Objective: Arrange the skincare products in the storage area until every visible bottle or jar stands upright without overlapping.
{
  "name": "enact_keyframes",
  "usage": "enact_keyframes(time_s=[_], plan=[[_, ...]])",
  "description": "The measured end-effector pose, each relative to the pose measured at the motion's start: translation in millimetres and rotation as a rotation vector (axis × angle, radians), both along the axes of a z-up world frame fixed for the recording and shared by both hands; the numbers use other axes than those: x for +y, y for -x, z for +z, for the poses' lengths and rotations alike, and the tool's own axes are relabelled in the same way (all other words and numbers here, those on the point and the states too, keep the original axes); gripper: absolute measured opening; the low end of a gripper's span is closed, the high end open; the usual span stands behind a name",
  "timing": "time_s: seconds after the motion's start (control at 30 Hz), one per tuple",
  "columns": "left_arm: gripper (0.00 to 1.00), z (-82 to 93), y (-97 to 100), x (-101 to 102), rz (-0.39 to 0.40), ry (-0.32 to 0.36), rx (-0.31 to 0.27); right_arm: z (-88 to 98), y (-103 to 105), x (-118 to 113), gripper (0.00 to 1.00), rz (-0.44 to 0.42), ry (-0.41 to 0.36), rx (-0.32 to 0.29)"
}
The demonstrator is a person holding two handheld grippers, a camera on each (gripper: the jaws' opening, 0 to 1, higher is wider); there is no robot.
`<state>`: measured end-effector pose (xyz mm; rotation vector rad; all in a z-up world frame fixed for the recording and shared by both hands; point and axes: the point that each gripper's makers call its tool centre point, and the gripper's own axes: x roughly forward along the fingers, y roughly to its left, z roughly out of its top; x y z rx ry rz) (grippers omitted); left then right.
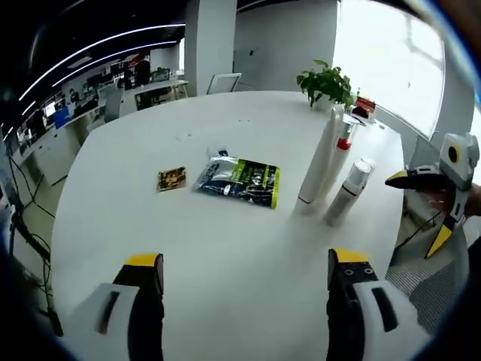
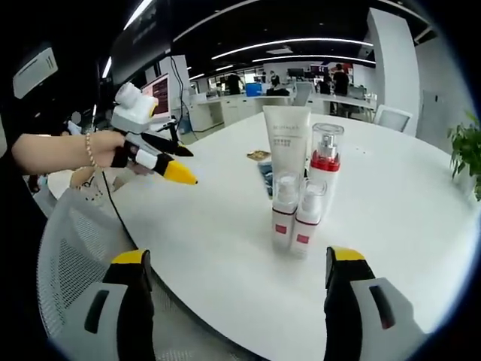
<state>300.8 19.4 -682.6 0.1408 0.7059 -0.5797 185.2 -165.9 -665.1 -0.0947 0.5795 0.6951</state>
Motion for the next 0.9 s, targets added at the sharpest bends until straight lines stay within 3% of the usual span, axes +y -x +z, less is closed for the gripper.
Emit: enact_keyframes(time_s=[0.3, 0.43, 0.67, 0.9], plan=[[0.78, -16.2, -37.4, -29.6, -0.05, -0.012, 0.01, -2.6, -0.7, -3.8, 0.95, -0.022, 0.015, 0.012], [0.76, -21.0, -57.7, -36.8, -0.032, -0.016, 0.012, -3.1, -1.7, -6.3, 0.94, -0.04, 0.012, 0.018], [0.65, -19.0, -97.2, -54.9, -0.007, 0.003, -0.044, -6.0, -2.4, -8.0, 0.94, -0.055, 0.008, 0.034], [0.61, -28.9, -120.9, -74.6, -0.06, -0.027, -0.066, -7.6, -2.3, -9.1, 0.95, -0.066, 0.005, 0.05]])
